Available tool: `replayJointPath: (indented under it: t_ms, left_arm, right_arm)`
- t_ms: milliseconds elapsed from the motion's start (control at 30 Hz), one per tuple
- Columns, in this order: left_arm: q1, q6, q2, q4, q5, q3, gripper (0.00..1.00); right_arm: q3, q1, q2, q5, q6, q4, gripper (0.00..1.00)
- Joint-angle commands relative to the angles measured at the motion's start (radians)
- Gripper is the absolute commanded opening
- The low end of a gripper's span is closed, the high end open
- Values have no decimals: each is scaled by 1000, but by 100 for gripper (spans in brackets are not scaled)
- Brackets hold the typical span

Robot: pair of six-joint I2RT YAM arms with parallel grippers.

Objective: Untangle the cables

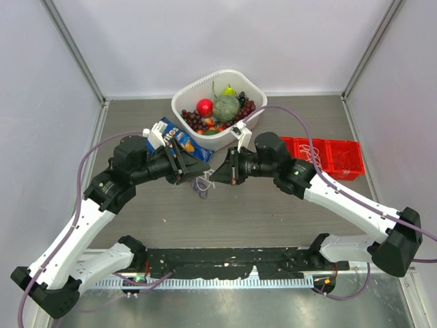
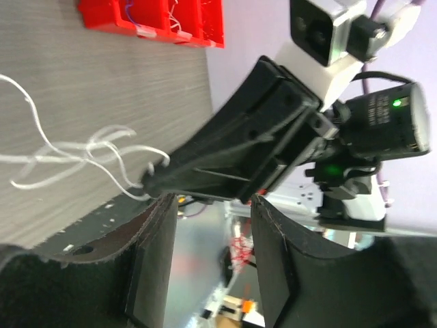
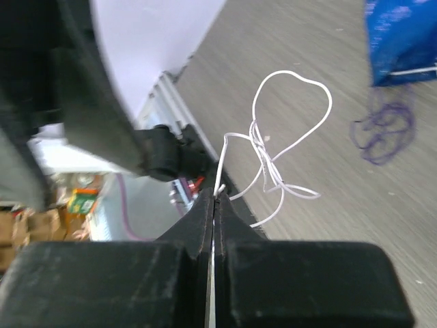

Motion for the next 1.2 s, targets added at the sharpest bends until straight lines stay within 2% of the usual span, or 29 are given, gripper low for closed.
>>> replayJointPath:
  t_ms: [0,133,333,367,433,467,567,633,733,900,1067,1167]
  left_arm:
    - [3,272,-18,-65,-56,84,52]
    - [1,430,-67,-112,-132,112,54]
    - [1,450,-143,-105,-161,40,44]
    - [1,441,-145,-117,-170,35,45]
    - [1,418,-137,-163,-207,29,58]
    - [1,409,-136,-172,-219,26,61]
    - [1,398,-136,-145,-202,5,63]
    - [3,395,-134,-110,-190,-9,59]
    - [3,378,-124,-93,-173,-21,48]
    - [1,338,-98,-93,-141,-54,39]
    - [1,321,-88,-80,-136,-67,38]
    - [1,321,-79,-96,-145,-64,42]
  right_arm:
    - [48,4,-25,-196,50,132,1]
    - [51,6,-39,-229,87,183,1]
    - [85,6,-28,-255,109,206,1]
    - [85,6,-27,-261,115,206,1]
    - [81,4,-28,-270,127,255,1]
    - [74,6,-28,-275,133,264,1]
    - [67,4,-30,-278,144,278,1]
    - [64,4,-31,-281,147,278,1]
    - [65,4,-34,-282,147,278,1]
    - [76,4,-33,-282,152,279,1]
    - [84,4,-31,-287,149,279,1]
    - [88,4,-30,-294,150,279,1]
